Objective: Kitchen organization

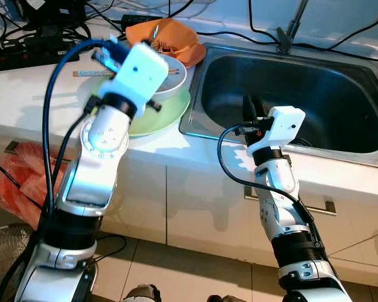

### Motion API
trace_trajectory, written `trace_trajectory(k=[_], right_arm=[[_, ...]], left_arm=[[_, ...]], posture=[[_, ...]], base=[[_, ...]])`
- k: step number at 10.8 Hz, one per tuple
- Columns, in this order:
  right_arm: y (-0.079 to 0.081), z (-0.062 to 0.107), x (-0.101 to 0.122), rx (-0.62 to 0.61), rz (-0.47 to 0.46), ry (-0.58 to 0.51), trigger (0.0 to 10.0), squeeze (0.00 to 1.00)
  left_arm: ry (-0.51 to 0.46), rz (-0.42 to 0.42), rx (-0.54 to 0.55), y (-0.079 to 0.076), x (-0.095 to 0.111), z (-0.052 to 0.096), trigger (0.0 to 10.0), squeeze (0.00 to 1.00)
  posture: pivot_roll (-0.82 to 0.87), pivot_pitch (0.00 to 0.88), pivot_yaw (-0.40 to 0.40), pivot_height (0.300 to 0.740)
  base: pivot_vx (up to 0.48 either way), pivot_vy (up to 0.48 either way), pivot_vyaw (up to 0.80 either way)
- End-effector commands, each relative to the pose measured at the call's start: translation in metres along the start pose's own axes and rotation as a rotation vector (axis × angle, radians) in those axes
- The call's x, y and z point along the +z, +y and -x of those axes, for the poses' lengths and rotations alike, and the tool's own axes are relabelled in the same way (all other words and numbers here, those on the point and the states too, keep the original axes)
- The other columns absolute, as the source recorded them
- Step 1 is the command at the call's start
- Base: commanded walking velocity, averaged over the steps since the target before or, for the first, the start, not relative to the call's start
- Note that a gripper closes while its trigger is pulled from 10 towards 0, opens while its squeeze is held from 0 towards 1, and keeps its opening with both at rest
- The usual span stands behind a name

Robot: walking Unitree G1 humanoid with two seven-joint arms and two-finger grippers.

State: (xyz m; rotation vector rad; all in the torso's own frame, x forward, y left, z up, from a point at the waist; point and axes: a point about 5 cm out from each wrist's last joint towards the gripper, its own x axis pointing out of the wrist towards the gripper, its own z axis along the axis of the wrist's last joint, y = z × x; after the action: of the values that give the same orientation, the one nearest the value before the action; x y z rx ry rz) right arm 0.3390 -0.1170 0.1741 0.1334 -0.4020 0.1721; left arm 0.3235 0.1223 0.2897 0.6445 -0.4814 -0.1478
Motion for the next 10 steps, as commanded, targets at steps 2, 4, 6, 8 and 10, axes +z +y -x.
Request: trace_trajectory(k=[2, 4, 6, 8, 10], right_arm=[[-0.002, 0.002, -0.003, -0.008, -0.003, 0.008, 10.0, 0.00], [-0.003, 0.002, -0.003, -0.009, -0.002, 0.008, 10.0, 0.00], [-0.002, 0.002, -0.003, -0.008, -0.002, 0.010, 10.0, 0.00], [-0.002, 0.002, -0.004, -0.008, -0.003, 0.011, 10.0, 0.00], [-0.002, 0.002, -0.004, -0.009, -0.002, 0.011, 10.0, 0.00]], left_arm=[[-0.069, -0.002, 0.034, 0.007, 0.014, -0.001, 10.0, 0.00], [-0.111, 0.009, 0.083, 0.013, 0.020, -0.003, 10.0, 0.00], [-0.169, 0.086, 0.130, 0.019, 0.029, -0.003, 10.0, 0.00], [-0.190, 0.177, 0.157, 0.021, 0.029, -0.003, 10.0, 0.00], [-0.222, 0.404, 0.239, 0.026, 0.022, -0.003, 10.0, 0.00]], posture=[[0.15, 0.107, -0.044, 0.740], [0.15, 0.107, -0.045, 0.740], [0.15, 0.106, -0.045, 0.740], [0.15, 0.105, -0.044, 0.740], [0.15, 0.105, -0.043, 0.740]], base=[[0.000, 0.000, 0.00], [0.000, 0.000, 0.00], [0.000, 0.000, 0.00], [0.000, 0.000, 0.00], [0.000, 0.000, 0.00]])
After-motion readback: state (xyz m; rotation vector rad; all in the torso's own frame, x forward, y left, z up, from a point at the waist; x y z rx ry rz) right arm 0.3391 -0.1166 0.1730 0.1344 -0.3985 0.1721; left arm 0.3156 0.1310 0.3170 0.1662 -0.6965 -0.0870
